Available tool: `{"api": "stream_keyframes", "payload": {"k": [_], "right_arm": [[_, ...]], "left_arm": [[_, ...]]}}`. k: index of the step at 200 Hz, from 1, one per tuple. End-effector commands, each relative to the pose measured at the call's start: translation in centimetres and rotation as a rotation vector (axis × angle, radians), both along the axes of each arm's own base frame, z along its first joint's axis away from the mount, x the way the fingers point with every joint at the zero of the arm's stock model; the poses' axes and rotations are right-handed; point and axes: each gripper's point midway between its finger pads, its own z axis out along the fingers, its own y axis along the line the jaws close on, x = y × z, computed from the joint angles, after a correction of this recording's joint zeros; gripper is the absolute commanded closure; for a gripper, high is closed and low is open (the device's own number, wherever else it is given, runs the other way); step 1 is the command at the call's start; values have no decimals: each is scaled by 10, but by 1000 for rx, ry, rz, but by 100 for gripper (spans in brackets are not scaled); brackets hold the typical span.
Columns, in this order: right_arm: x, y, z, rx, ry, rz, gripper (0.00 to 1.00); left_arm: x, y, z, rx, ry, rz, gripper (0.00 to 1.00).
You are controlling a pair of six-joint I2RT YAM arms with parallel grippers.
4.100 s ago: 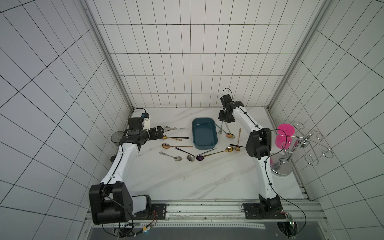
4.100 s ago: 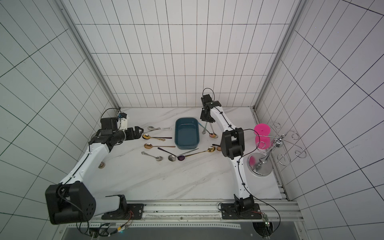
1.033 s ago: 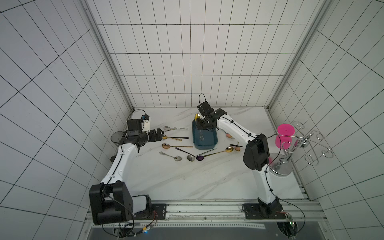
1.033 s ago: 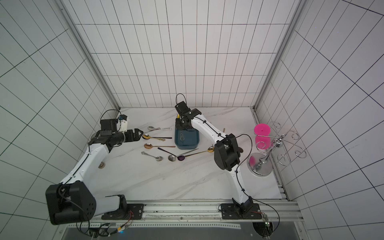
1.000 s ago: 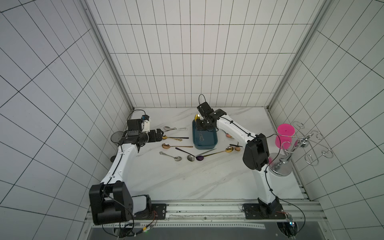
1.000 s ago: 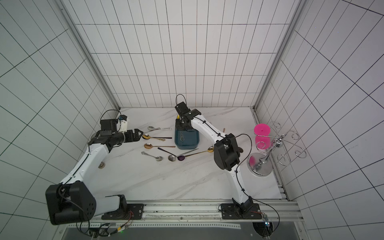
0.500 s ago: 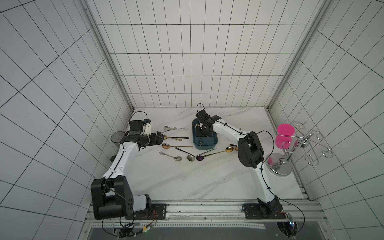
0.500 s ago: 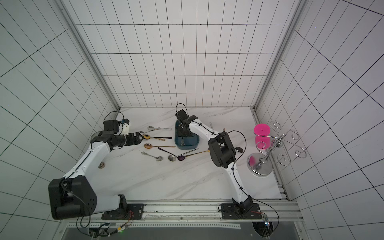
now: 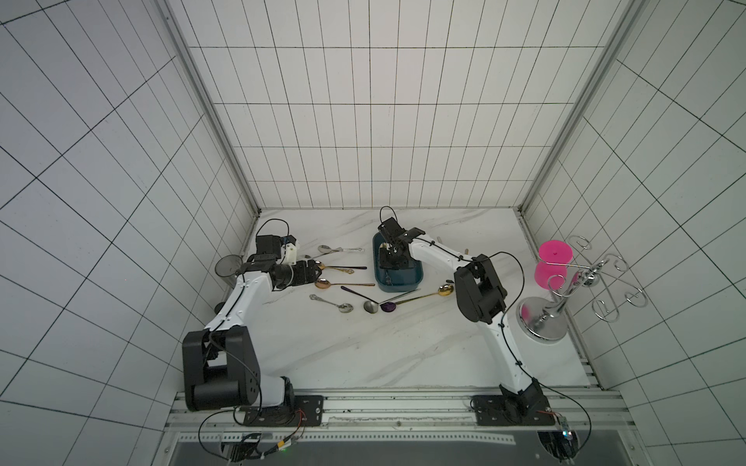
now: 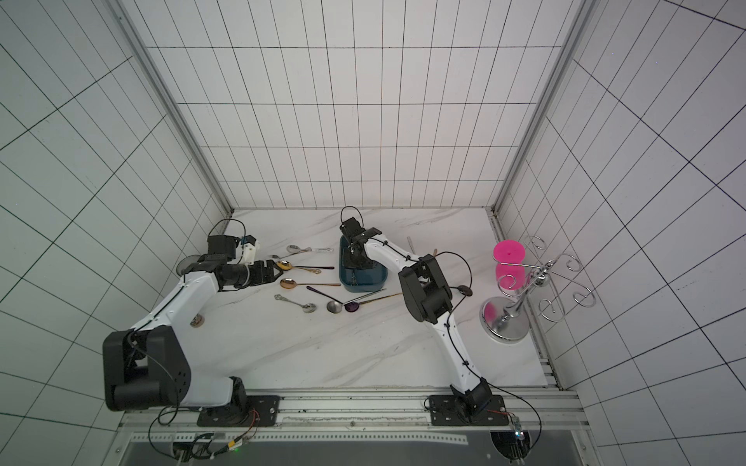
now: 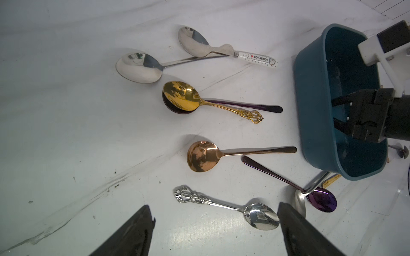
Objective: Put the spoon into the storage box
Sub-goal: Place the spoon in the storage box, then pick up the spoon from the center of the board.
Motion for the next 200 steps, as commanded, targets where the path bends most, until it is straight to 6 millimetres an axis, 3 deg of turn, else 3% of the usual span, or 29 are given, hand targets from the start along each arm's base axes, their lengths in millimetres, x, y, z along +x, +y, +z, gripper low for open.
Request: {"api": "stream_keyframes", "payload": {"k": [1, 97, 168, 200], "right_arm": [[5, 0, 20, 14, -27, 5, 82], [-5, -51, 112, -8, -195, 42, 69], [-9, -125, 167, -37, -316, -8, 48], [-13, -156, 189, -47, -383, -21, 33]], "left_arm": [[2, -2, -5, -27, 16, -1, 13], [13, -5, -31, -84, 95, 32, 27], [18, -8, -50, -120, 158, 45, 34], [20, -10, -59, -142, 186, 42, 37]]}}
